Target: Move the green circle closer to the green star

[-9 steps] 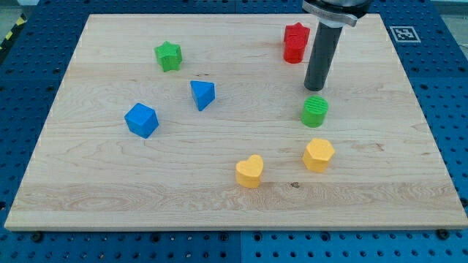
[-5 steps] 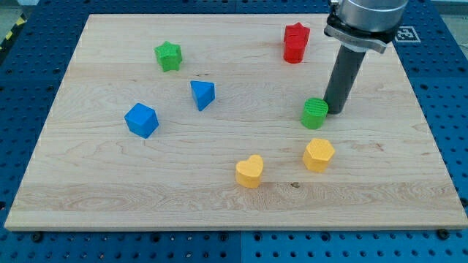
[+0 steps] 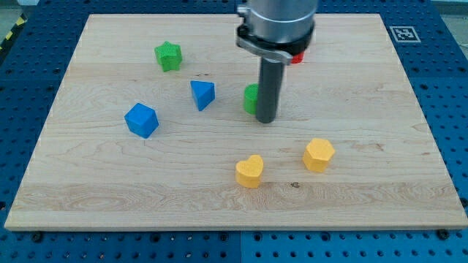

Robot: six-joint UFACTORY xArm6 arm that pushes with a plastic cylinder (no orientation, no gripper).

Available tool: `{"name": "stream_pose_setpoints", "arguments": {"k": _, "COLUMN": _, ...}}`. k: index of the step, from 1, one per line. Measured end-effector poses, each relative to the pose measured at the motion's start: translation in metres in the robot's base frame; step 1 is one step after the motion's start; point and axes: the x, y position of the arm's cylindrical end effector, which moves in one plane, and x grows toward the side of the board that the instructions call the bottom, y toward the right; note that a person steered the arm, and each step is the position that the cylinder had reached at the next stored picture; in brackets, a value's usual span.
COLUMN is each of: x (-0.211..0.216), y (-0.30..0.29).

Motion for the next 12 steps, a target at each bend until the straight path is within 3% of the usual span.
{"name": "stream_pose_setpoints", "arguments": {"k": 3, "x": -0.022, "y": -0.002}}
{"name": "stream_pose_setpoints", "arguments": {"k": 7, "x": -0.09, "y": -0.025}}
{"name": "stream_pose_setpoints", "arguments": {"k": 9, "x": -0.103, "y": 0.006}}
{"name": "stream_pose_setpoints", "arguments": {"k": 12, "x": -0.13, "y": -0.07}}
